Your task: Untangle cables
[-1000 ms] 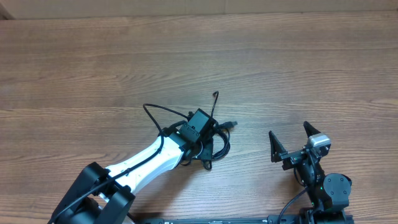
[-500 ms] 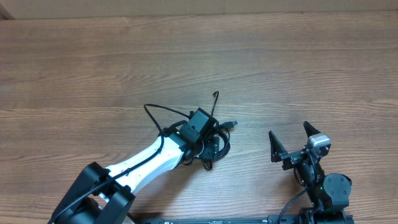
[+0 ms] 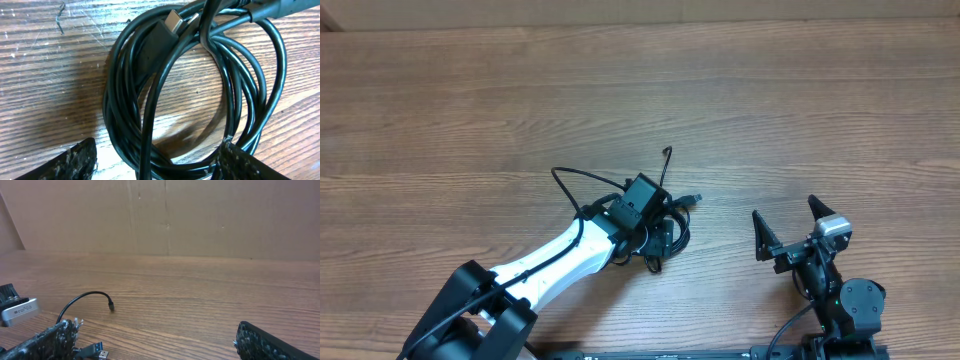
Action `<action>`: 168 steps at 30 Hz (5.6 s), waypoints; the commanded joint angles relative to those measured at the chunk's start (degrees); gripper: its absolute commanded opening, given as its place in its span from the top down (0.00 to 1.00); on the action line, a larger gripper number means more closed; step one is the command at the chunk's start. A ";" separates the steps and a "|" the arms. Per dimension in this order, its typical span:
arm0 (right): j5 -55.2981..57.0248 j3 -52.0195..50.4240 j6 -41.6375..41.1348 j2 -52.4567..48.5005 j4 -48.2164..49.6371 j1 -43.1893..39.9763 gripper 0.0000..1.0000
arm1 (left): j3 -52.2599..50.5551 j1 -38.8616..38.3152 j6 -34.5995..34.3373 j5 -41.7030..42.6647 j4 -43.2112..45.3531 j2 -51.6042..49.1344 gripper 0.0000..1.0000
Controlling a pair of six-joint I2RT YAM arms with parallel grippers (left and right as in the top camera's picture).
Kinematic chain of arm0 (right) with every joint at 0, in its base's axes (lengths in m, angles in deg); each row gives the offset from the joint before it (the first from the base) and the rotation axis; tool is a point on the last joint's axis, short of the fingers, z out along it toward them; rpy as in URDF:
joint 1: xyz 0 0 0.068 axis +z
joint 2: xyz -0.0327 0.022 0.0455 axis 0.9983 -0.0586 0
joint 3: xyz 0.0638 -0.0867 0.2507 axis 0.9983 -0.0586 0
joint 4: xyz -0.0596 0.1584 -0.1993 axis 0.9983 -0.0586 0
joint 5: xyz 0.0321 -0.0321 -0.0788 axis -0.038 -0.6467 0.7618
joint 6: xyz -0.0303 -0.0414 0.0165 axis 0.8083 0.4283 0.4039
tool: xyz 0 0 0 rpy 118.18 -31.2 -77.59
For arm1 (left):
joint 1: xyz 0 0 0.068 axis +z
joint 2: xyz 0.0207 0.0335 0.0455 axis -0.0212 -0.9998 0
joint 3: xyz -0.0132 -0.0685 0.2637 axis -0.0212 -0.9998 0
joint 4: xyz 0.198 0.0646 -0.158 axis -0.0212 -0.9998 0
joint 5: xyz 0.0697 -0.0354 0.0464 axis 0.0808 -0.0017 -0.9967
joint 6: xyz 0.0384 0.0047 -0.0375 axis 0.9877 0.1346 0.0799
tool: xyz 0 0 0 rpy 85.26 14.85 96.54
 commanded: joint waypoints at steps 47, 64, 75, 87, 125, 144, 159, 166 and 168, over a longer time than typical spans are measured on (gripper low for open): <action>0.15 -0.59 -0.17 0.00 0.33 -0.11 0.00 | -0.37 -0.37 5.25 0.17 -1.55 0.28 0.91; 0.15 -0.59 -0.17 0.00 0.33 -0.11 0.00 | 1.86 1.27 12.02 1.16 -5.14 0.33 0.00; 0.15 -0.59 -0.17 0.00 0.33 -0.11 0.00 | 17.57 6.56 5.22 2.43 -18.16 0.33 0.07; 0.17 -0.59 -0.17 0.00 0.33 -0.11 0.00 | 15.61 3.34 -3.85 2.93 -21.00 -0.98 0.53; 0.17 -0.59 -0.17 0.00 0.33 -0.11 0.00 | 4.52 1.90 -7.50 7.10 -3.80 -8.02 0.32; 0.15 -0.59 -0.17 0.00 0.33 -0.11 0.00 | 35.08 13.35 7.72 8.57 -31.41 1.88 0.96; 0.17 -0.59 -0.17 0.00 0.33 -0.11 0.00 | 40.81 16.15 23.76 19.80 -33.00 3.96 0.96; 0.17 -0.59 -0.17 0.00 0.33 -0.11 0.00 | 40.81 16.20 23.76 14.32 -36.74 3.96 0.96; 0.17 -0.59 -0.17 0.00 0.33 -0.11 0.00 | 40.81 16.26 23.76 13.81 -37.27 3.96 0.96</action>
